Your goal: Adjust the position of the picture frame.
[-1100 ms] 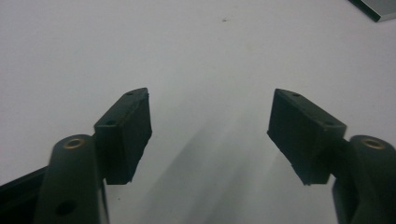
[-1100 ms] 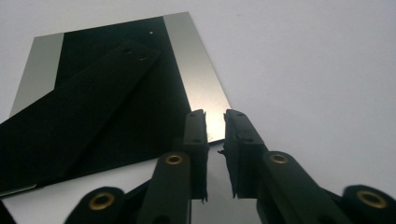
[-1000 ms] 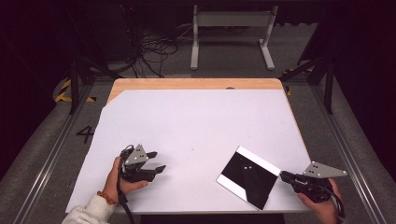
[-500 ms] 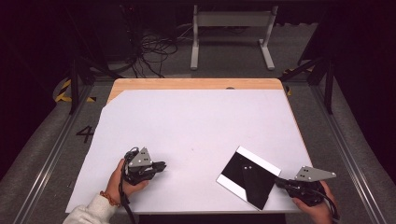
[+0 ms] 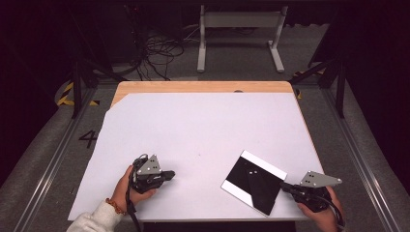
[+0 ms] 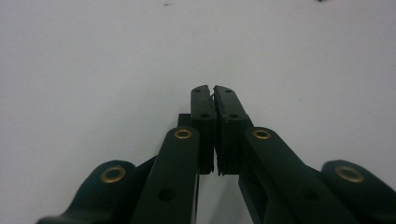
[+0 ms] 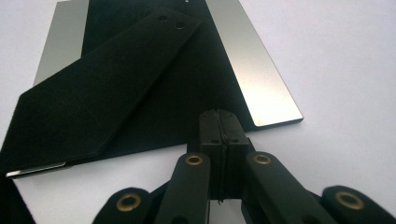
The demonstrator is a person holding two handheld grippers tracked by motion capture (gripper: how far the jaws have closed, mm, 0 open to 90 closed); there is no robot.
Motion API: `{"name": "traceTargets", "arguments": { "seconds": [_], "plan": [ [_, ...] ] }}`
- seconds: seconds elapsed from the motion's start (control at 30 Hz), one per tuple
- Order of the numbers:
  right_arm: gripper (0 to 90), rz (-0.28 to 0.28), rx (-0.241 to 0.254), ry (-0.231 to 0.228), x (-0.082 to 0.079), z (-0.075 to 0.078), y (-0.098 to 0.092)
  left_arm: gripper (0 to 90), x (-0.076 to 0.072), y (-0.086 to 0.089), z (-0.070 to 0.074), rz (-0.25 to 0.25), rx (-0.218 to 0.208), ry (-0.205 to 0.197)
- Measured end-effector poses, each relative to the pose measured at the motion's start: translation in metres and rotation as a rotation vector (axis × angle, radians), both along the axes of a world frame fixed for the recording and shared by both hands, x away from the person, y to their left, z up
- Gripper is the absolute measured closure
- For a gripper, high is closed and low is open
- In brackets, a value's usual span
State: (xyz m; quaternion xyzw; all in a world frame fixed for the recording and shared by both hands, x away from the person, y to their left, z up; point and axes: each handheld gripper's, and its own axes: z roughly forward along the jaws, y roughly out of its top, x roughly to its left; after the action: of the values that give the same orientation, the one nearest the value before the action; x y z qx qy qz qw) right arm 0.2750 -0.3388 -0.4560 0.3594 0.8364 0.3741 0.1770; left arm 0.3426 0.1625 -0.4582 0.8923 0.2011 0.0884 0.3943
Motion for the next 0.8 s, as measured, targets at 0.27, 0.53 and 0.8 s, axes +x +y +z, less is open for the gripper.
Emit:
{"name": "traceTargets", "arguments": {
  "seconds": [0.27,0.53,0.8],
  "plan": [
    [90.0,-0.006,-0.008,-0.003,0.005,0.000,0.008,89.4,0.000,-0.008,0.000,-0.014,0.009,0.000],
    [90.0,-0.011,-0.007,0.000,0.011,0.000,0.019,89.9,0.002,-0.018,-0.001,-0.039,0.008,0.011],
    [90.0,-0.001,-0.031,-0.009,0.016,0.000,0.035,89.9,0.007,-0.036,-0.001,-0.074,0.023,0.010]
  ]
}}
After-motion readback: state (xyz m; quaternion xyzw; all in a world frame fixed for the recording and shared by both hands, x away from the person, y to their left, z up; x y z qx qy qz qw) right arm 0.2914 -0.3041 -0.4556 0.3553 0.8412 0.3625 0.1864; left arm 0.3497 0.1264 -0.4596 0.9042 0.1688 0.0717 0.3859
